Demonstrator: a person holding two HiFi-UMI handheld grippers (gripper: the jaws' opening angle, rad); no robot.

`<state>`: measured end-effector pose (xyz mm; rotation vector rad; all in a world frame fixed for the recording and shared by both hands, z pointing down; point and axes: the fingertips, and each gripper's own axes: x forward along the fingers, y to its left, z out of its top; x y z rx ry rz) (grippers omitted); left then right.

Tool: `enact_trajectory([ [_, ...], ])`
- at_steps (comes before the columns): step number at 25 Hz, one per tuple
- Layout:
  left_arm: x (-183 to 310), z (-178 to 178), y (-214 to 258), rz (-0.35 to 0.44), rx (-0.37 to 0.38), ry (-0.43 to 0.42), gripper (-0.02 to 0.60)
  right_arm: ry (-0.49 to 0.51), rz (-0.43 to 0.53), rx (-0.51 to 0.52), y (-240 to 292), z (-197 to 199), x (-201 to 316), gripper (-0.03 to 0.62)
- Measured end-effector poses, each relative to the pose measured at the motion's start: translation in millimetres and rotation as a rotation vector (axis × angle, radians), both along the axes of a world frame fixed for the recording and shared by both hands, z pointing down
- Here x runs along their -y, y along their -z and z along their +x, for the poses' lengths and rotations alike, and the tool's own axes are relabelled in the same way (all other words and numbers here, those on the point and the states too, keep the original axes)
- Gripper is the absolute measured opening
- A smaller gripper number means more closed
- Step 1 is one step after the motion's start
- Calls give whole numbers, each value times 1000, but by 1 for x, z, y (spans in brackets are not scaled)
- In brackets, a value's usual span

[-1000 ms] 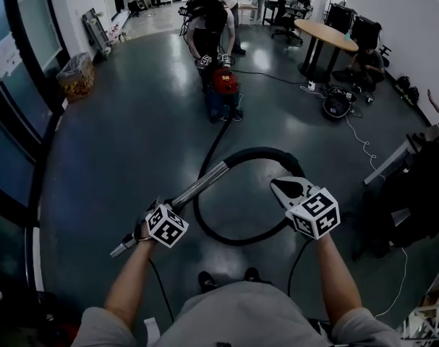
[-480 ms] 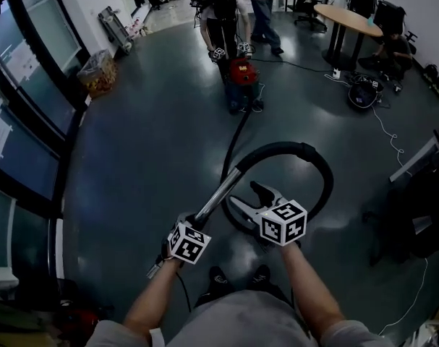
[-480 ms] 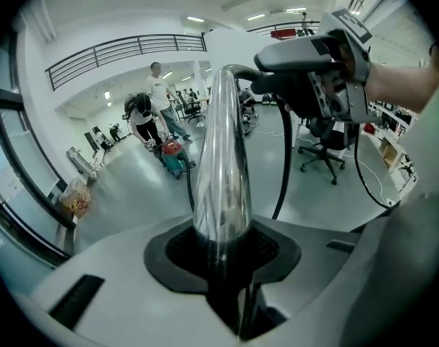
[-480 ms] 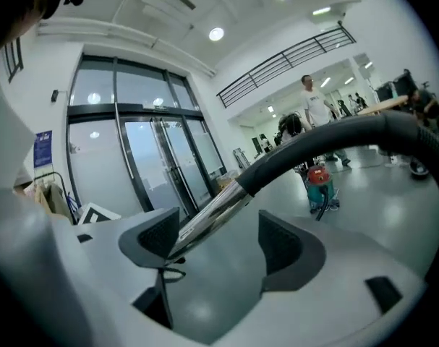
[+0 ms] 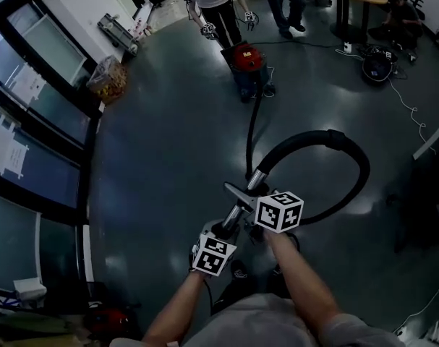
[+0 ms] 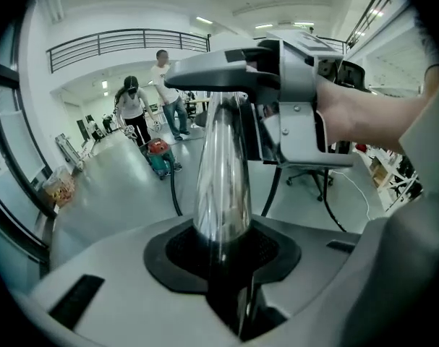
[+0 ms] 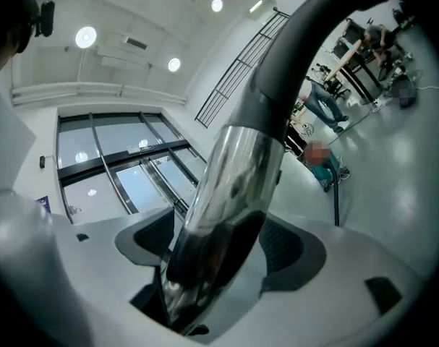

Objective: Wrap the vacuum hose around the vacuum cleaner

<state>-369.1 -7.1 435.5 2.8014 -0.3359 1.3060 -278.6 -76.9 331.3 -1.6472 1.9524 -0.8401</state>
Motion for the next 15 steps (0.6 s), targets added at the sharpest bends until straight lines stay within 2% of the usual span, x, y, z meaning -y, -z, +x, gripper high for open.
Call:
enact_trajectory([
  [2, -8, 6, -1, -31, -1, -2, 124, -9, 12, -2, 1, 5, 3, 360],
  [4, -14, 9, -3, -63, -11, 8, 124, -9, 28, -1, 3, 6, 4, 225],
  [9, -21, 23, 1, -130, -70, 37, 124, 0, 48, 74, 9, 16, 5, 127],
  [12, -22, 33, 2, -153, -91, 38, 124, -1, 34, 84, 14, 23, 7, 98],
  [15, -22, 45, 0, -158, -112, 36, 124, 39, 15, 43, 20, 25, 8, 81],
])
